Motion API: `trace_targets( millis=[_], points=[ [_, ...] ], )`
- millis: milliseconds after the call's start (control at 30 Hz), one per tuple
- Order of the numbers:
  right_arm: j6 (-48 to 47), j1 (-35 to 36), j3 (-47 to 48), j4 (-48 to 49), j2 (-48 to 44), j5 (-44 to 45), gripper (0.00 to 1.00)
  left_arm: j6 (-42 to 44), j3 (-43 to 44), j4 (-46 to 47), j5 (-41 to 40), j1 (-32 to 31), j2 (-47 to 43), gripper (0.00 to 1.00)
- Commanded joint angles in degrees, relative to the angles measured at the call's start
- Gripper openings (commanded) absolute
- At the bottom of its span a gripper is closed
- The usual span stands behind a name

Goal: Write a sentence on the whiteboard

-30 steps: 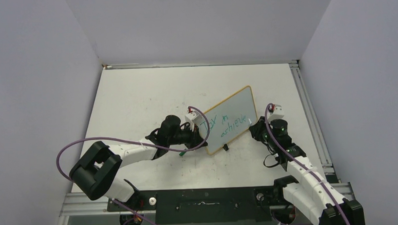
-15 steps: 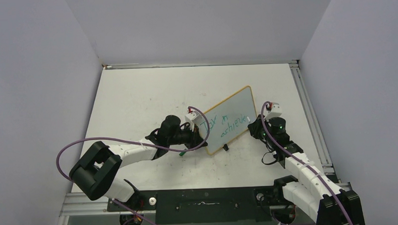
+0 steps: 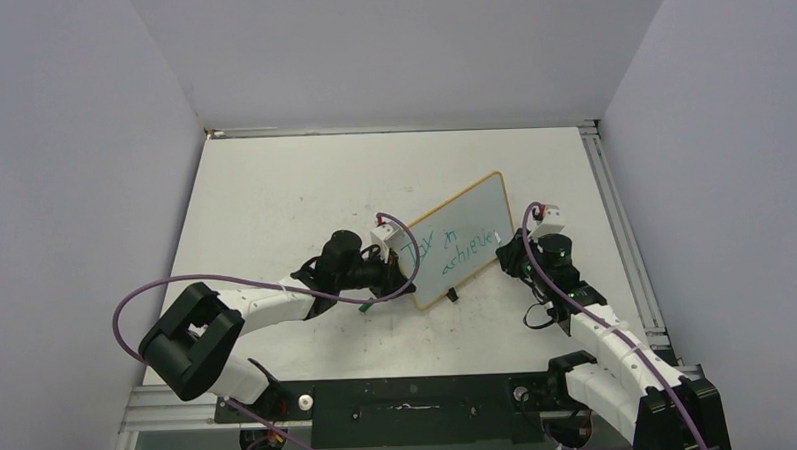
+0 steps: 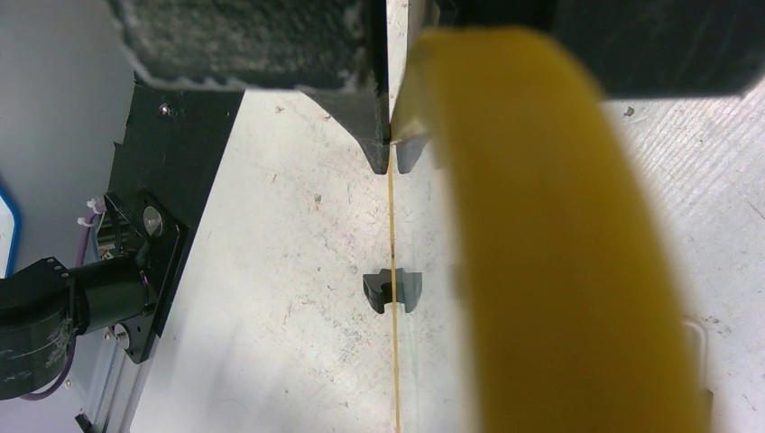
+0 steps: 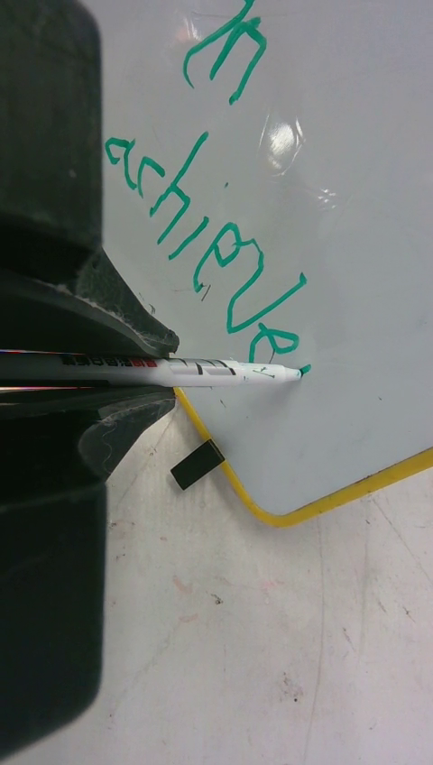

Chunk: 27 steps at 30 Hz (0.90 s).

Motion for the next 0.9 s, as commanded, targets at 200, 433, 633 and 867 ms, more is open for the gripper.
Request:
trace_targets(
  millis=[200, 433, 633, 867],
  points=[
    [1.65, -0.31, -0.51, -0.52, -0.37, 0.96, 0.05, -0.49, 0.67, -0.57, 2.94, -0.35, -1.17, 0.0],
    [1.62, -0.36, 0.49, -0.47, 0.64, 1.04, 0.05, -0.53, 0.59, -0.88, 2.73, -0.36, -1.66, 0.0],
    [1.17, -0.36, 1.41, -0.21, 0.21, 0.63, 0.05, -0.5, 0.59, -1.05, 2.74, -0.36, -1.82, 0.0],
    [0.47, -0.36, 3.31, 0.16, -1.17, 1.3, 0.05, -0.49, 0.59, -1.15, 2.72, -0.34, -1.81, 0.0]
  ],
)
